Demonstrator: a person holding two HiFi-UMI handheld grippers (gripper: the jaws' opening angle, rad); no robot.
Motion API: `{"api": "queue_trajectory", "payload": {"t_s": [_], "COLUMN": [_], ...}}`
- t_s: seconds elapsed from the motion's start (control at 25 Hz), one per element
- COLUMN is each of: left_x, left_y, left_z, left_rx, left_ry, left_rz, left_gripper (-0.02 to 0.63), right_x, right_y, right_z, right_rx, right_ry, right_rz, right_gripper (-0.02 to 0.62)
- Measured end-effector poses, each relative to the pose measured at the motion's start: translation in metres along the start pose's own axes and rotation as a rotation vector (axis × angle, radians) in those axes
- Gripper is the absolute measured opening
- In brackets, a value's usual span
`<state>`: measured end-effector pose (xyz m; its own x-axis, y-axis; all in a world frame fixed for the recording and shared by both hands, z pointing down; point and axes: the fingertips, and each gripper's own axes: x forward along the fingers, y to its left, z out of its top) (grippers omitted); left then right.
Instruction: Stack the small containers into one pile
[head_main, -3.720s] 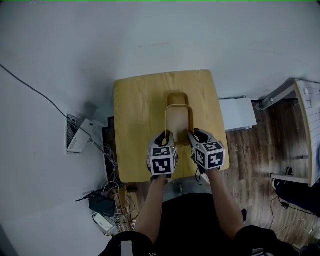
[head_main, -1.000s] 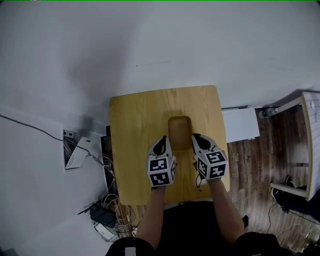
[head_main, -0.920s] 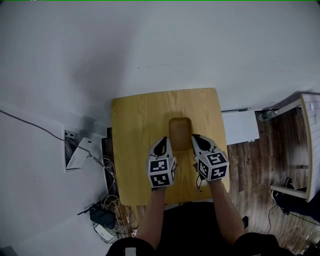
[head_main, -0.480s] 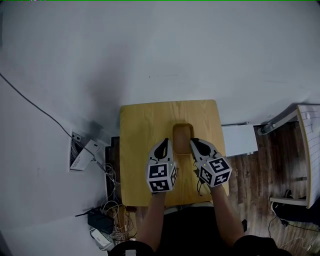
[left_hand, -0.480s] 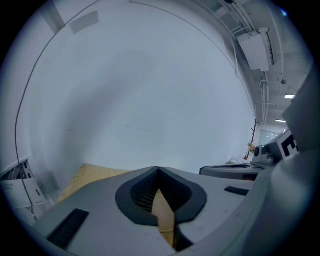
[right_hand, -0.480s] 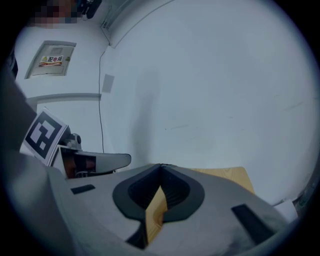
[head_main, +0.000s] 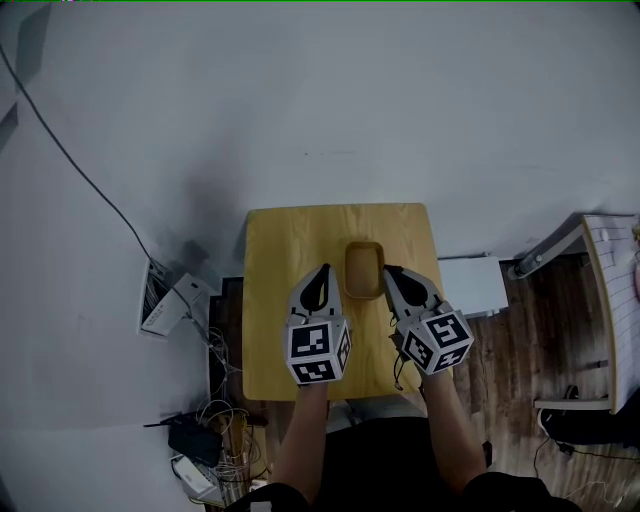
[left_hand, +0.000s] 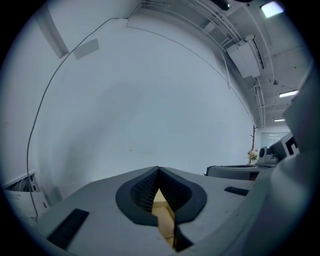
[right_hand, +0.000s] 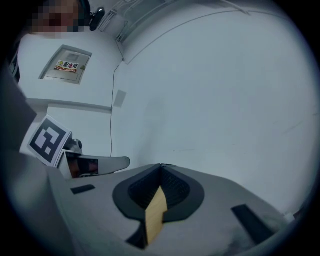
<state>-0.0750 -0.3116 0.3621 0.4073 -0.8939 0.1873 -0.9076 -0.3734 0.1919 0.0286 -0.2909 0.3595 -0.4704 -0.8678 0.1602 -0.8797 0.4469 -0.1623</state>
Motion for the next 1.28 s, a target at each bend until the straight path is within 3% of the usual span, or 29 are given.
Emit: {"api": "queue_trajectory", "payload": {"t_s": [0.48, 0.72, 1.28], "left_x": [-0.029, -0.032, -0.022], "left_y": [-0.024, -0.053, -0.071], "left_z": [0.055, 0.067, 0.058], "left_rx": [0.062, 0.07, 0.088], "left_ry": [-0.127, -0.171, -0.155], "left_rz": [0.029, 0.01, 0.007], "left_gripper": [0.006, 0.006, 0.006], "right_x": [-0.025, -0.05, -0.06], "right_y": [0.017, -0.008, -0.025], "right_z": [0.055, 0.086, 0.081], "right_rx": [-0.053, -0.106, -0.139], "right_ry": [-0.125, -0.171, -0.142], "right_rz": [0.041, 0.014, 0.012], "right_gripper": [0.006, 0.006, 0.005]}}
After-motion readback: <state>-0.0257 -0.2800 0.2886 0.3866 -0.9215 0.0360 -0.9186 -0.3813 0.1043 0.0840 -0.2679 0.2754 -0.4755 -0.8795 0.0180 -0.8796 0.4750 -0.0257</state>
